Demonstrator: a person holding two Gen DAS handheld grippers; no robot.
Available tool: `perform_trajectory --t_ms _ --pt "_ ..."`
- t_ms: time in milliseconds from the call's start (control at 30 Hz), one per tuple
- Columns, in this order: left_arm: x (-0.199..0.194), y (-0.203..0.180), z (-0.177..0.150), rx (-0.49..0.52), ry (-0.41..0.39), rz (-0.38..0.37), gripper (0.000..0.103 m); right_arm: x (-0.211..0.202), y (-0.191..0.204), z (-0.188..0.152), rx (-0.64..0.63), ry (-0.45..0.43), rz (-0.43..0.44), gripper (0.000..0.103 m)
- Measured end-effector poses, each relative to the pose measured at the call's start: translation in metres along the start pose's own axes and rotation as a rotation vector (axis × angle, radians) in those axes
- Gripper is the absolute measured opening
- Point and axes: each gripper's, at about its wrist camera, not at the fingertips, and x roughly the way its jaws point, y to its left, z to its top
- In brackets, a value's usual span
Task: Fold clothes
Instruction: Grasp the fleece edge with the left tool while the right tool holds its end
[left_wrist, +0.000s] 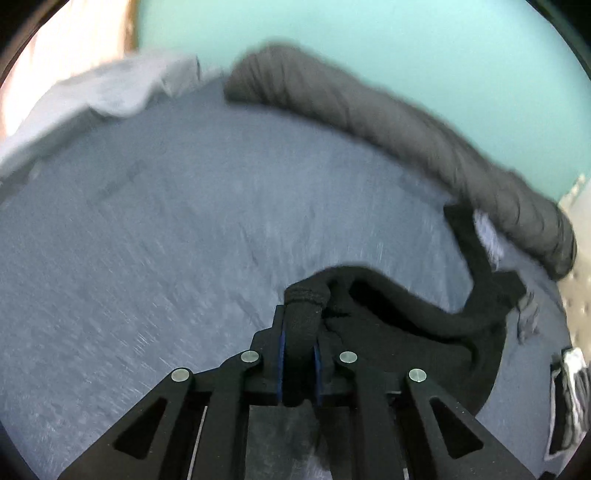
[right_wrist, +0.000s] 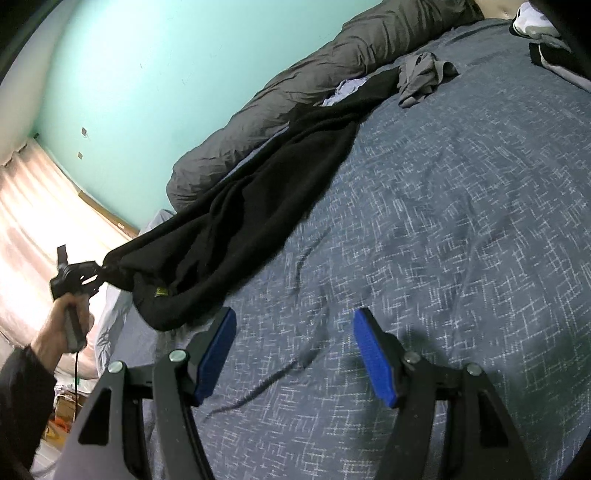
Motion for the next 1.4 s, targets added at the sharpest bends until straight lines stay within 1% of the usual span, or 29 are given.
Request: perform_trajectory --t_ms 33,67,100,133,167,200,233,267,333,433,467,500,600,633,700,800,833,933,1000,1100,1200,1267,1400 --pt "0.008 0.001 -0.004 0.004 0.023 0.005 0.021 0.002 -0.001 0.000 0.001 0.004 -0.002 0.067" --pt "0.016 0.003 -0.007 0.008 0.046 0.010 0.024 0.004 -0.002 -0.001 0.004 0.008 -0.003 0.067" --pt "0.019 0.005 -0.012 0.011 0.052 0.011 0.028 0.006 -0.002 -0.001 0.005 0.012 -0.004 0.067" --pt "0.019 0.010 -0.017 0.002 0.057 0.008 0.034 0.007 -0.003 -0.001 0.005 0.013 -0.005 0.067" --pt "0.020 0.016 -0.022 -0.006 0.061 0.006 0.041 0.007 -0.003 -0.001 0.006 0.014 -0.005 0.067" --pt "0.018 0.025 -0.028 -0.033 0.063 0.012 0.057 0.007 -0.004 0.000 0.006 0.014 -0.005 0.067" --pt "0.016 0.034 -0.034 -0.060 0.066 0.017 0.065 0.007 -0.004 0.000 0.007 0.014 -0.005 0.067" --pt "0.014 0.045 -0.036 -0.093 0.073 0.007 0.067 0.006 -0.003 0.000 0.008 0.012 -0.003 0.067" --pt "0.006 0.057 -0.048 -0.124 0.079 0.023 0.068 0.005 -0.003 0.001 0.009 0.010 0.001 0.067" --pt "-0.012 0.071 -0.066 -0.123 0.069 0.033 0.068 0.004 -0.001 0.000 0.008 0.010 0.010 0.067" --pt "-0.014 0.066 -0.077 -0.110 0.093 0.021 0.068 0.003 0.000 -0.001 0.005 0.010 0.012 0.067" --pt "-0.011 0.060 -0.082 -0.100 0.116 -0.008 0.068 0.004 0.002 -0.001 0.003 0.009 0.012 0.067" --pt "-0.009 0.035 -0.103 -0.048 0.152 -0.065 0.068 0.006 0.003 -0.002 0.001 0.009 0.011 0.067" --pt "-0.007 0.028 -0.109 -0.045 0.156 -0.093 0.068 0.006 0.004 -0.003 0.000 0.010 0.011 0.067" --pt "0.003 0.013 -0.121 -0.038 0.191 -0.141 0.068 0.007 0.004 -0.004 -0.001 0.007 0.009 0.067" --pt "0.017 -0.002 -0.135 -0.025 0.216 -0.155 0.068 0.008 0.004 -0.004 -0.001 0.008 0.008 0.067" --pt "0.020 -0.005 -0.138 -0.029 0.221 -0.151 0.068 0.009 0.004 -0.004 -0.001 0.008 0.007 0.067" --pt "0.033 -0.011 -0.147 -0.039 0.255 -0.171 0.068 0.009 0.002 -0.004 0.005 0.010 0.008 0.067" --pt "0.037 -0.015 -0.151 -0.031 0.257 -0.186 0.068 0.010 0.002 -0.003 0.007 0.011 0.008 0.067" --pt "0.037 -0.018 -0.153 -0.035 0.232 -0.205 0.068 0.011 0.000 -0.003 0.010 0.014 0.007 0.067" --pt "0.029 -0.025 -0.151 -0.020 0.206 -0.230 0.051 0.011 -0.001 -0.003 0.019 0.015 0.008 0.067" --pt "0.022 -0.032 -0.150 -0.005 0.187 -0.249 0.051 0.011 -0.002 -0.003 0.023 0.015 0.009 0.067" --pt "0.015 -0.038 -0.145 -0.017 0.170 -0.283 0.051 0.013 -0.002 -0.005 0.025 0.018 0.006 0.067"
